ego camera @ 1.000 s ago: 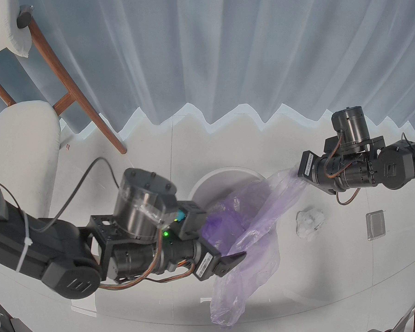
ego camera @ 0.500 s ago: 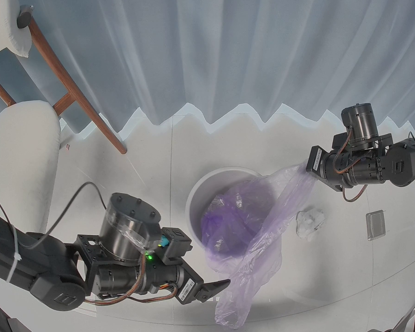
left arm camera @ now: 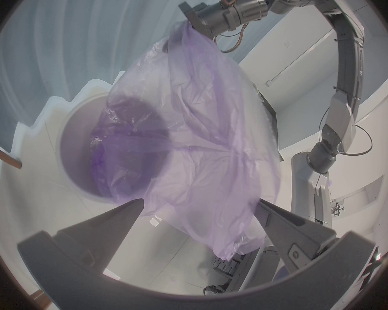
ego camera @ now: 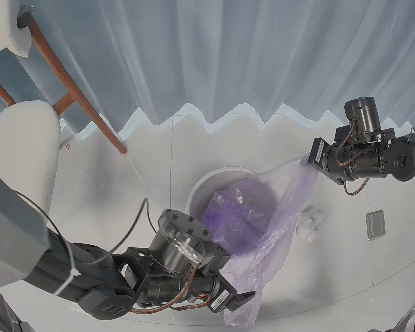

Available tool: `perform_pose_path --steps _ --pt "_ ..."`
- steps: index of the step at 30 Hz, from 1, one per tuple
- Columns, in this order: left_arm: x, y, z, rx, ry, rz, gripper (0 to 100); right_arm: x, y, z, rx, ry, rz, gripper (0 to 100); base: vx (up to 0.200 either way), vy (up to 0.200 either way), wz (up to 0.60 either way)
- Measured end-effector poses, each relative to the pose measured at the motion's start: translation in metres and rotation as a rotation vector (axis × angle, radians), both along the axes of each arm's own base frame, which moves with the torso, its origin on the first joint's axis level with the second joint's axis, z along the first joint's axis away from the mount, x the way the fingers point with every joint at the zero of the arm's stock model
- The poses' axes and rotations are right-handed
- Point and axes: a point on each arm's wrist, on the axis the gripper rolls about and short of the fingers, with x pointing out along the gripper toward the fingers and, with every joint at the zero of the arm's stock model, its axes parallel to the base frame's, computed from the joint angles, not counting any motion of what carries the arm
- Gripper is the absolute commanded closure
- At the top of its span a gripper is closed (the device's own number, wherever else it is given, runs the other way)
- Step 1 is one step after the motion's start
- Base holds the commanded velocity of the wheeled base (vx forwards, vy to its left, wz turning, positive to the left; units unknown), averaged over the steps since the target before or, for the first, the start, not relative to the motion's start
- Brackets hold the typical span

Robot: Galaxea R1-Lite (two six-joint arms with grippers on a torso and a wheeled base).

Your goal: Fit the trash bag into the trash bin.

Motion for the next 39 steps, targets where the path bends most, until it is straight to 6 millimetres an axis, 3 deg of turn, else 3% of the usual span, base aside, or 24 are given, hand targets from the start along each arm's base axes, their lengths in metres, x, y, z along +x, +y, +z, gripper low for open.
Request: perform_pose_path --steps 4,5,10,17,23,30,34,39 --pt "0.012 -0.013 -0.005 -0.005 -0.004 0.004 0 0.000 0.000 0.003 0.002 -0.009 0.000 100 0.000 0.000 0.00" --pt "0.015 -0.017 -0.006 -0.008 -0.006 0.005 100 0.000 0.000 0.003 0.003 -0.010 0.000 100 0.000 0.000 0.00" --pt "0.030 -0.034 -0.013 -0.019 -0.006 0.020 100 -0.001 0.002 0.003 0.002 -0.008 0.006 100 0.000 0.000 0.00" --pt "0.038 -0.032 -0.015 -0.041 0.030 0.065 100 -0.004 0.002 0.005 0.002 -0.013 0.010 100 0.000 0.000 0.00" --pt "0.043 -0.006 0.018 -0.138 0.050 0.178 100 -0.007 0.000 0.007 0.017 -0.012 0.036 100 0.000 0.000 0.00" --pt "0.055 0.024 0.061 -0.346 0.202 0.425 100 -0.005 0.002 0.016 0.047 0.004 0.093 100 0.000 0.000 0.00" --pt "0.068 0.035 0.077 -0.410 0.220 0.502 100 0.007 0.008 0.029 0.062 0.002 0.117 100 0.000 0.000 0.00" --pt "0.087 0.041 0.081 -0.442 0.227 0.561 100 0.036 0.020 0.033 0.070 -0.010 0.148 100 0.000 0.000 0.00"
